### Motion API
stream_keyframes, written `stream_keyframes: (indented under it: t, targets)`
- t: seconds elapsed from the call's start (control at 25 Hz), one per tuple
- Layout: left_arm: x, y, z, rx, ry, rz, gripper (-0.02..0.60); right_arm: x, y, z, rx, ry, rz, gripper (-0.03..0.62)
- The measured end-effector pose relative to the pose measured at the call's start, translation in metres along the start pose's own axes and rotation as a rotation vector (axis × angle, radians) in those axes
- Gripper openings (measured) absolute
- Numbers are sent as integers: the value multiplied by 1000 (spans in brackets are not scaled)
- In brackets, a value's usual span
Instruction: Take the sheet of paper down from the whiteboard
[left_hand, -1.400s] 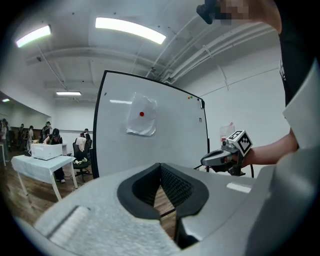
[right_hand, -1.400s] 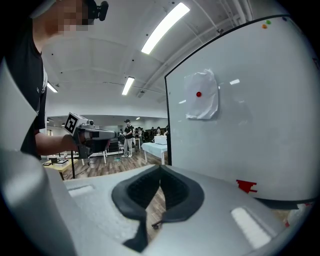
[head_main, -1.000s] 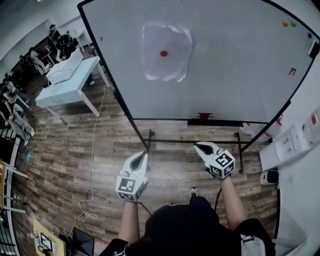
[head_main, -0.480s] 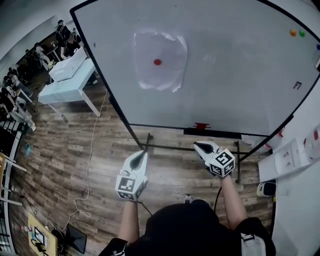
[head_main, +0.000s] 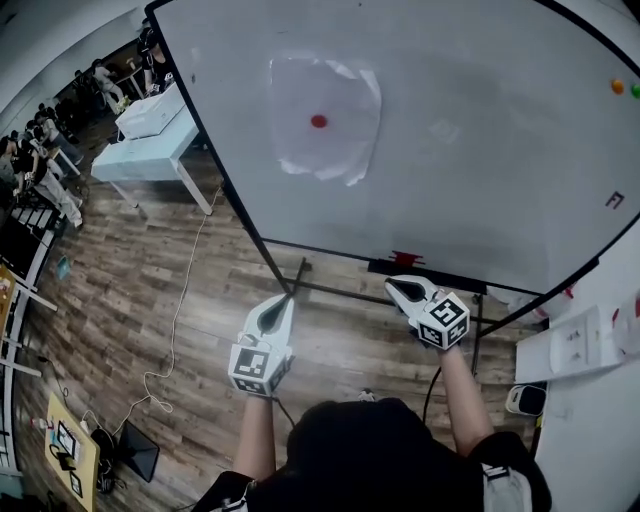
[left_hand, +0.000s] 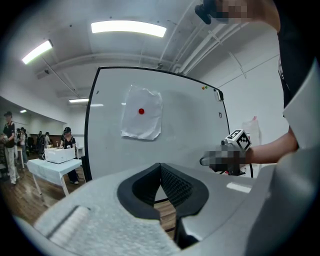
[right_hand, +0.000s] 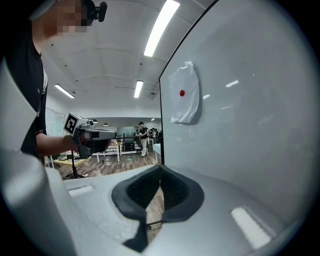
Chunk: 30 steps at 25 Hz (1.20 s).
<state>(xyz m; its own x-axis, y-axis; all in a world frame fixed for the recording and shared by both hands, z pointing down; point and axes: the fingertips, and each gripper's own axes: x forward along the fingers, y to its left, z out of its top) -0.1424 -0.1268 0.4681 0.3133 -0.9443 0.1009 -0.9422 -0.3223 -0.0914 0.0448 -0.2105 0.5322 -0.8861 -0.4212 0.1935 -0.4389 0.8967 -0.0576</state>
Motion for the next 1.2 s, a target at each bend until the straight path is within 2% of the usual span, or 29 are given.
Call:
stream_keyframes:
  t: [0.16,0.32,0.6,0.76,0.92,1.2]
  targets:
    - [9,-7,1,7,3,24,11,0,-10,0,0,-9,35,3]
    - [18,-11,19,63,-15,29,11,2,-21,5,16,-30,50,4]
    - [27,6,40,83,-39,46,11,19,-32,20,28,-60,51,4]
    - [48,29,34,72,-40,43,11,40,-34,23,14,-55,51,5]
    - [85,32,31,22,-56,-17,11,41,-44,20,9,-22,22,3]
    - [125,54,39,53,-94,-93,11,61,-72,38,25,-50,-33,5]
